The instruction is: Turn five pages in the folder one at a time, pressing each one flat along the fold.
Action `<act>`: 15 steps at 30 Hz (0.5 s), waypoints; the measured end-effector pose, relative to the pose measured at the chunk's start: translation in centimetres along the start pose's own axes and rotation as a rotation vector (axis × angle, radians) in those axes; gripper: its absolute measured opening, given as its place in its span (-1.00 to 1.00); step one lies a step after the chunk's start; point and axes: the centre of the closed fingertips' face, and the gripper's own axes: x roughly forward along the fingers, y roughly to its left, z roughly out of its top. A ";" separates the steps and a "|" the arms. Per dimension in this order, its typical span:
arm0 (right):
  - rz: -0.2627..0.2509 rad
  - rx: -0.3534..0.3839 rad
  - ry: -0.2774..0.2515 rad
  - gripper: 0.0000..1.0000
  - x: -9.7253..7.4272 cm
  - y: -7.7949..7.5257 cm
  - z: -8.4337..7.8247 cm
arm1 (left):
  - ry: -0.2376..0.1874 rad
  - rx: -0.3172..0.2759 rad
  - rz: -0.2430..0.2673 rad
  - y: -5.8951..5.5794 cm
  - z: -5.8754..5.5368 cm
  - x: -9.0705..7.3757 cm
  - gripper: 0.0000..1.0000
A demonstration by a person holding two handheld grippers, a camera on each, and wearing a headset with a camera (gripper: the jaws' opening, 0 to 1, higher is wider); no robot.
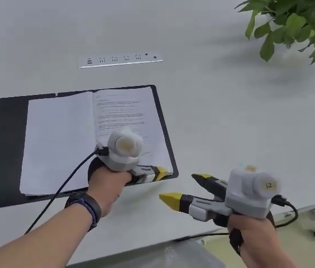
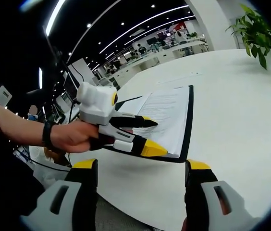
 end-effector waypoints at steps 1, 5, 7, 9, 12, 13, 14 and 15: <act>-0.001 0.001 0.000 0.47 -0.1 0.0 0.0 | 0.000 0.008 0.009 0.1 0.0 0.0 0.38; -0.008 0.009 -0.006 0.46 -0.3 -0.3 -0.1 | -0.006 0.006 0.017 0.5 0.0 0.0 0.33; -0.012 0.016 -0.009 0.45 -0.4 -0.5 -0.1 | 0.000 0.023 0.020 0.5 -0.1 0.0 0.31; -0.014 0.026 -0.014 0.44 -0.4 -0.6 0.0 | -0.002 0.028 0.020 0.6 -0.1 0.0 0.29; -0.013 0.030 -0.021 0.44 -0.3 -0.5 0.2 | -0.006 0.027 0.015 0.7 -0.1 -0.1 0.26; -0.012 0.030 -0.022 0.43 -0.3 -0.5 0.3 | -0.004 0.026 0.011 0.7 0.0 -0.1 0.26; -0.011 0.029 -0.022 0.43 -0.2 -0.5 0.4 | -0.005 0.025 0.010 0.7 0.0 -0.1 0.25; -0.011 0.028 -0.022 0.43 -0.2 -0.4 0.4 | -0.005 0.023 0.008 0.8 0.0 -0.2 0.24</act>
